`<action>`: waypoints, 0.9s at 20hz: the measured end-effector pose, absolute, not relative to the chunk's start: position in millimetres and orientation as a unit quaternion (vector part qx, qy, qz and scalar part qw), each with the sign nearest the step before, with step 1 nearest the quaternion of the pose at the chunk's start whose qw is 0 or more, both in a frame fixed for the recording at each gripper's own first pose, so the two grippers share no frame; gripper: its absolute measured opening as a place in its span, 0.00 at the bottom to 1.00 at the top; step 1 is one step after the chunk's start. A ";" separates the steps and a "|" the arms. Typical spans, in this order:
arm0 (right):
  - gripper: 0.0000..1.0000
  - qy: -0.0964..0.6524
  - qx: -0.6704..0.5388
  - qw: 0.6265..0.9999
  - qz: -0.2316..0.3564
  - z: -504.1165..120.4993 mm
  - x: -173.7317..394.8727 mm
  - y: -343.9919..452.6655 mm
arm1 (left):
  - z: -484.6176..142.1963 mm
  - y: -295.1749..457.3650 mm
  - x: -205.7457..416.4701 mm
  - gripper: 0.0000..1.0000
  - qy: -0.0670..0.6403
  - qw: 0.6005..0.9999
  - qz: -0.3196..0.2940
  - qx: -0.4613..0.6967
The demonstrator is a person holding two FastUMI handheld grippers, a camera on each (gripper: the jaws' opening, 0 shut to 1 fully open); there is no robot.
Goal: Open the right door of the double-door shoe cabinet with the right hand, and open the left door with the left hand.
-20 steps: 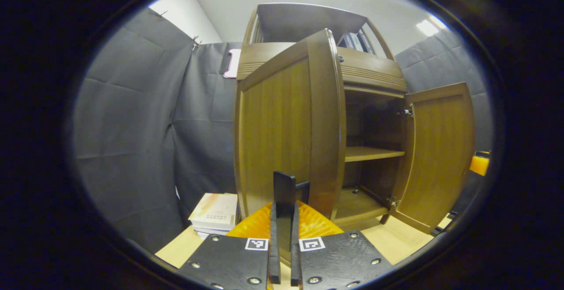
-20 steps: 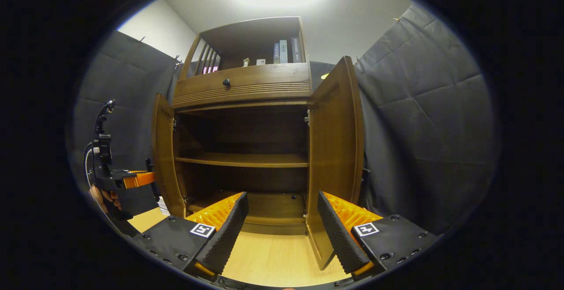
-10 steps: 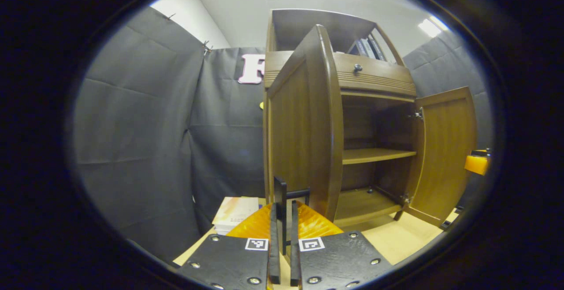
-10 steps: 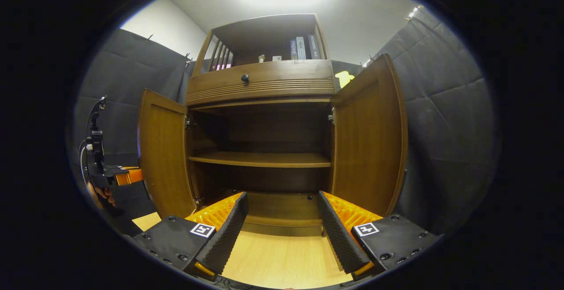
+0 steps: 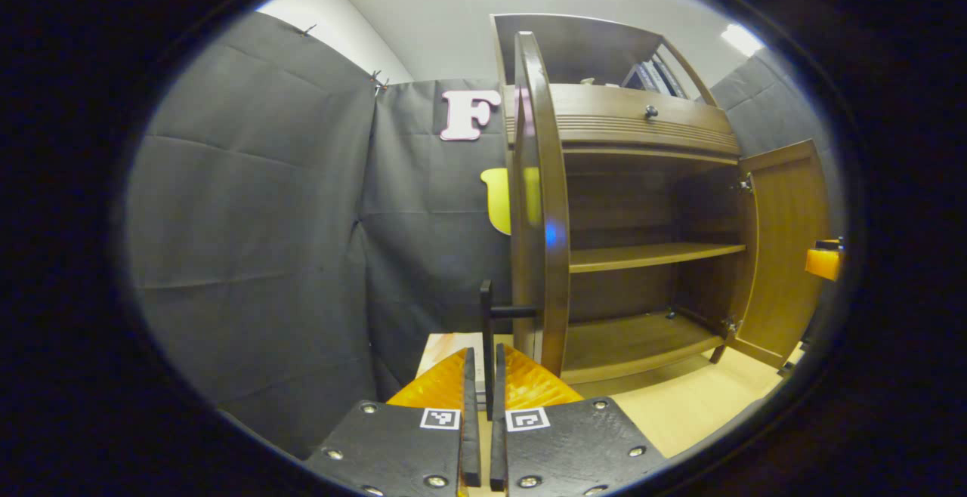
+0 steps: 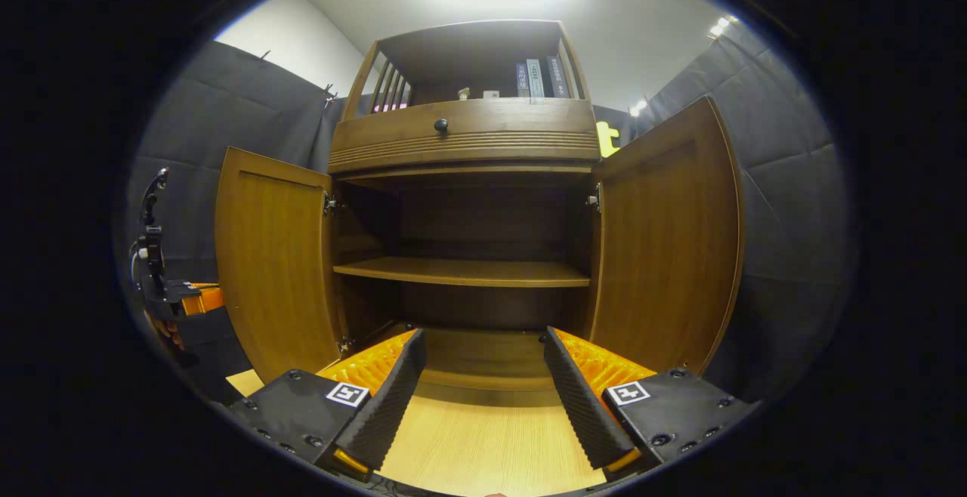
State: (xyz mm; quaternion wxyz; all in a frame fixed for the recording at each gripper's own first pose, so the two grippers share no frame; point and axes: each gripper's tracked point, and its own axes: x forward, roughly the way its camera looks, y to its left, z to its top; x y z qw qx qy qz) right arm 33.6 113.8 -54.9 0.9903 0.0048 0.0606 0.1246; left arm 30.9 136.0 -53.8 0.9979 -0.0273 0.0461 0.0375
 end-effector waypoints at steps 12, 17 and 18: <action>0.98 0.031 0.006 0.993 0.111 -21.7 -5.5 87.0 | -24.1 128.7 11.1 0.07 0.000 0.999 0.037 -0.027; 0.94 0.020 0.001 0.994 0.103 -9.3 -35.8 55.8 | -16.4 112.8 1.2 0.07 -0.008 0.999 0.022 -0.028; 0.94 0.019 0.001 0.995 0.102 -7.0 -41.2 49.3 | -14.4 110.5 -0.8 0.07 -0.009 0.999 0.020 -0.031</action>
